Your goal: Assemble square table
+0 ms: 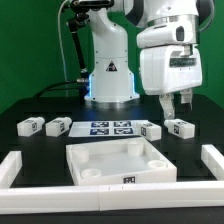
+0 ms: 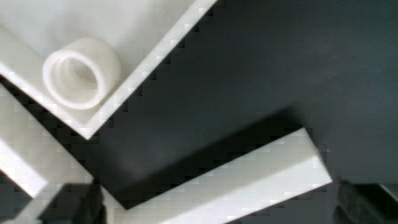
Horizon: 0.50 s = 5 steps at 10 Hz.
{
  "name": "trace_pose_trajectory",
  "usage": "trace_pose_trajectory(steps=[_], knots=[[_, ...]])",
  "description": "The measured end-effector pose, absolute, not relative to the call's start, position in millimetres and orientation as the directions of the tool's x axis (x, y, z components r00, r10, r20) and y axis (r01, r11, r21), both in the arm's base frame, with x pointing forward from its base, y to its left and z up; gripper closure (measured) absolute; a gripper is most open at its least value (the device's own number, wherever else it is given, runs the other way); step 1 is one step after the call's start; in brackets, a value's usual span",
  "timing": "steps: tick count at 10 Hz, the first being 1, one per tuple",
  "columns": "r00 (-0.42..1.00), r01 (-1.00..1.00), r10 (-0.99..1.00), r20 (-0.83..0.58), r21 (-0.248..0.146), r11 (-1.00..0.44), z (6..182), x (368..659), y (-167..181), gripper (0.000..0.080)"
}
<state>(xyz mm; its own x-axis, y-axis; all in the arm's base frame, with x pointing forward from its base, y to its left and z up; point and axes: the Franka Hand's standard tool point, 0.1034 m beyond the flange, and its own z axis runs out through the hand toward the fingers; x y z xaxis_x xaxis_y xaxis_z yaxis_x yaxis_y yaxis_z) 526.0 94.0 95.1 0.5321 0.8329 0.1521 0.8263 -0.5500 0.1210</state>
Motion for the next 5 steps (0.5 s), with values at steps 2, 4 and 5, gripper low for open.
trace_pose_trajectory(steps=[2,4,5], knots=[[0.532,0.826,0.833,0.152,0.121,-0.550,95.0,526.0,94.0,0.0150],[0.533,0.826,0.832,0.152,0.120,-0.551,94.5,525.7,93.9,0.0150],[0.535,0.825,0.831,0.150,0.120,-0.553,94.4,525.4,91.7,0.0150]])
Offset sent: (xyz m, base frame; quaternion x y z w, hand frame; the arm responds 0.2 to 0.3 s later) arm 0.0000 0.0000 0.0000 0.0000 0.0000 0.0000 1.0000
